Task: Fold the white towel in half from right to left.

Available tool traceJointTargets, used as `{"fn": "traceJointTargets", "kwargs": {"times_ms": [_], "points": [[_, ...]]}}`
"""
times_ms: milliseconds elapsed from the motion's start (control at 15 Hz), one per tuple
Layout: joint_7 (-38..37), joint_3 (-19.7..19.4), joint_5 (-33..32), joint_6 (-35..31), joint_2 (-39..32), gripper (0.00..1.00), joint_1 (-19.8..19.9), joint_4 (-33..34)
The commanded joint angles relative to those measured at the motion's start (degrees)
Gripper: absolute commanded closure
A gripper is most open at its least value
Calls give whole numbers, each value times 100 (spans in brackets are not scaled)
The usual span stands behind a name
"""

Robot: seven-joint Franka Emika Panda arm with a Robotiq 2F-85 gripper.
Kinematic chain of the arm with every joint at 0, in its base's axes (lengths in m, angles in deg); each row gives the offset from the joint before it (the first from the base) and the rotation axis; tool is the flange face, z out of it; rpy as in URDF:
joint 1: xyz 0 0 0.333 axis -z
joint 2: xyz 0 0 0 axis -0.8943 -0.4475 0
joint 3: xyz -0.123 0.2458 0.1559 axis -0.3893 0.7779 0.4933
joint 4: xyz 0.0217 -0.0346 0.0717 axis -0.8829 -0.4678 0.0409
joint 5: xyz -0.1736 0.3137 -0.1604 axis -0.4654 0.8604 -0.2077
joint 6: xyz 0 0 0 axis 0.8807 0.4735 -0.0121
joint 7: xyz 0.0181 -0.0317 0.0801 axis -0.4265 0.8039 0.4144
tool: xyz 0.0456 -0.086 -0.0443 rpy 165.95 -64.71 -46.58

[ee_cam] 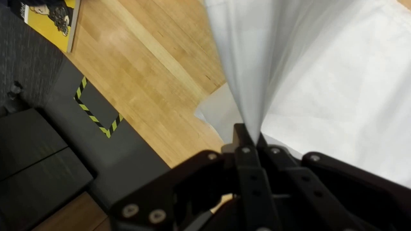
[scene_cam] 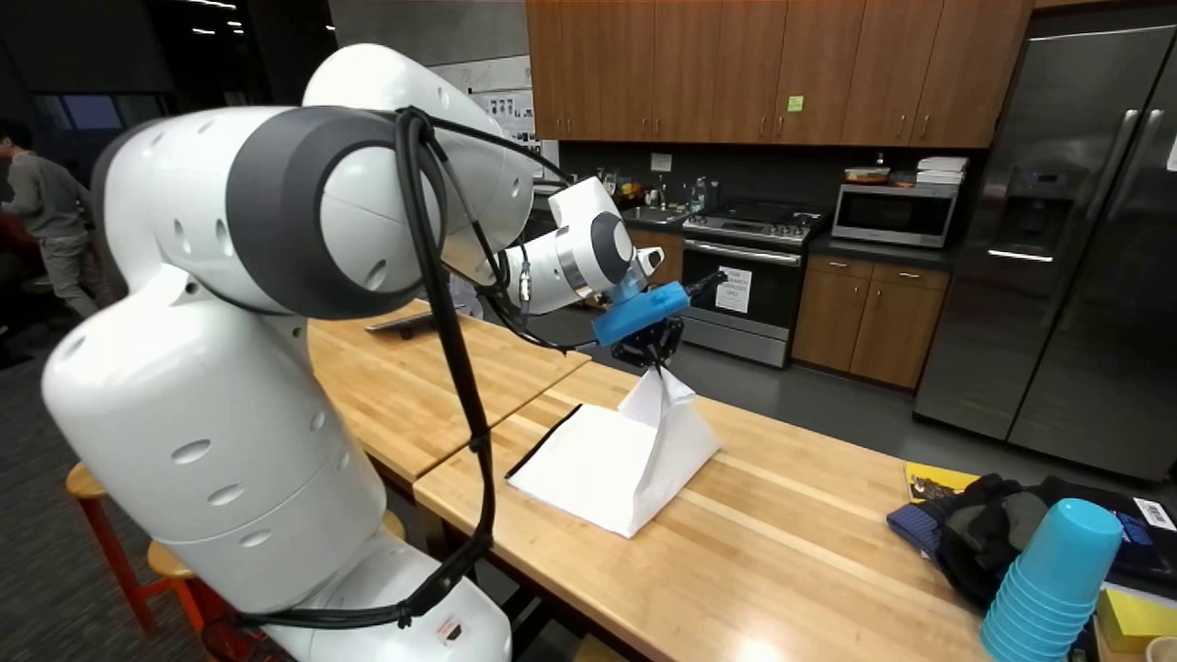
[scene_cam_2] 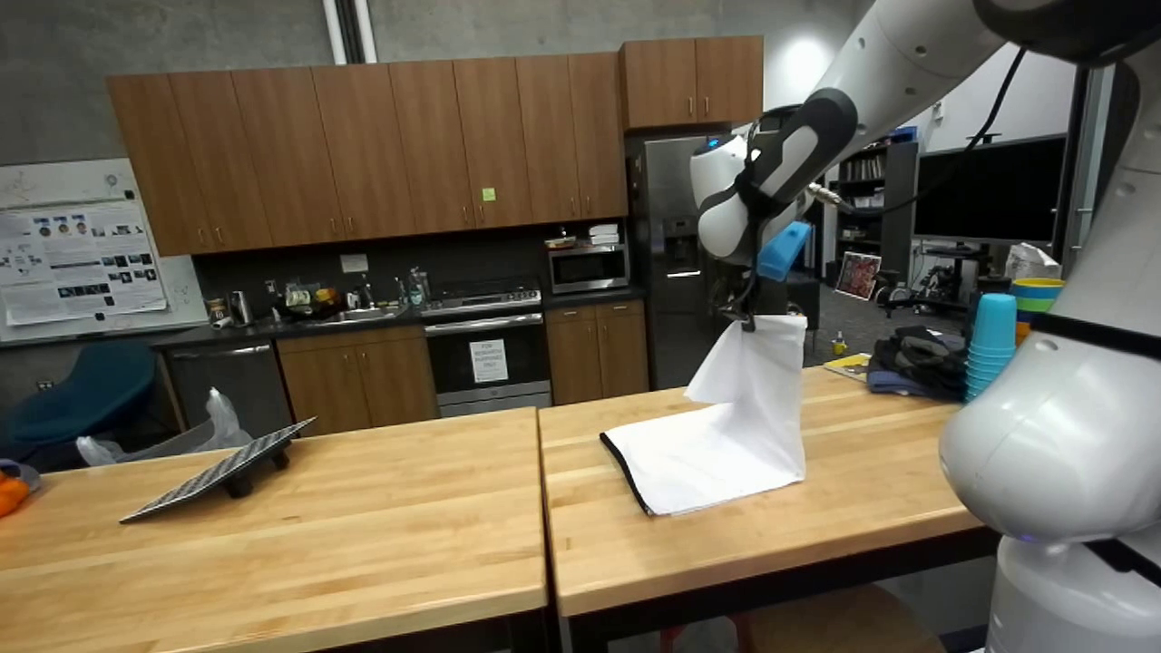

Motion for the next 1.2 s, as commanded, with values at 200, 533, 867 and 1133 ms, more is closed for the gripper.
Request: {"fn": "traceJointTargets", "kwargs": {"times_ms": [200,533,867,1133], "points": [[202,127,203,374,184,99,-229,58],[52,270,229,535,101,99,-327,165],[-114,406,265,687,-1,99,-423,295],[-367,565,211,768,-107,99,-507,371]]}}
